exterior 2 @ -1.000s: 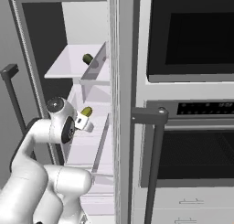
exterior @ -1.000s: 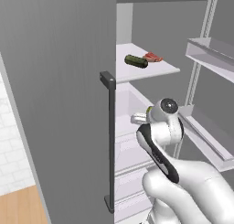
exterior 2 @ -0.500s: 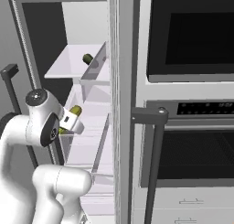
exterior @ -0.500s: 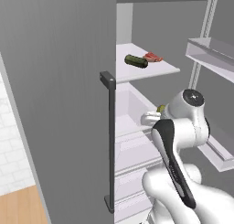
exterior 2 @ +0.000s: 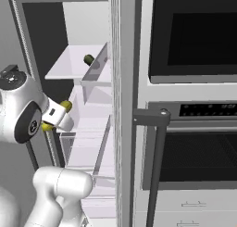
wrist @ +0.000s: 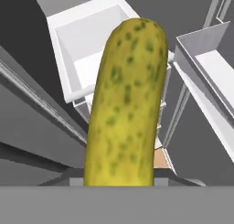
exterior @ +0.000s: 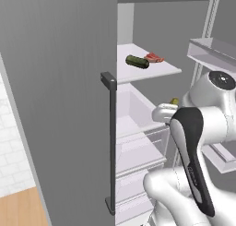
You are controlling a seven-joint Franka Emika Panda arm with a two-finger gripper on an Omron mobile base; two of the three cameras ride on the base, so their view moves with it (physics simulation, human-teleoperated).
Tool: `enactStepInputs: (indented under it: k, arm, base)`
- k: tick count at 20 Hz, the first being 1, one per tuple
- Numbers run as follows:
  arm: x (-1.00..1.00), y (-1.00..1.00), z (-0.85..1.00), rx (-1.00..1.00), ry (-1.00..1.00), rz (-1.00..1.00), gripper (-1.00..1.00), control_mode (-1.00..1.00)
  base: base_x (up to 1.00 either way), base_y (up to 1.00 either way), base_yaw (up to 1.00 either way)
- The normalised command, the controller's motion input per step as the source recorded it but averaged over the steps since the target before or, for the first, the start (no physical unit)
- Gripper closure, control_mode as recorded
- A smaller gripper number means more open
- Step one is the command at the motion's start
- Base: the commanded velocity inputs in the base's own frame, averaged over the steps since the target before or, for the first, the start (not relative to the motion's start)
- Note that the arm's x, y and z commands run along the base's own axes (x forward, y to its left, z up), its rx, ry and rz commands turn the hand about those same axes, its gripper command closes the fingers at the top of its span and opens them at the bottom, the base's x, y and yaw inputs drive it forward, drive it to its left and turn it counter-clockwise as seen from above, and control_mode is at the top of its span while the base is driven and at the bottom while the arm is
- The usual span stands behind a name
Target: Place one cucumber and one steak in each tupperware on the nearby counter, to pack two identical lunches.
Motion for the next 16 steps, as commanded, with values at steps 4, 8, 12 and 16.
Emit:
enactStepInputs:
  k: [4, 8, 12, 16]
  arm:
    - [0.00, 0.00, 0.00, 0.00, 0.00, 0.00, 1.00, 1.00]
    - [0.00, 0.00, 0.00, 0.00, 0.00, 0.00, 1.00, 1.00]
    - [0.00, 0.00, 0.00, 0.00, 0.00, 0.00, 1.00, 1.00]
    - [0.00, 0.00, 0.00, 0.00, 0.00, 0.00, 1.00, 1.00]
  base:
    - [-1.00, 0.00, 0.00]
    - [-1.00, -0.05, 0.00]
    - [-1.00, -0.57, -0.05]
    - [-0.71, -1.00, -0.28]
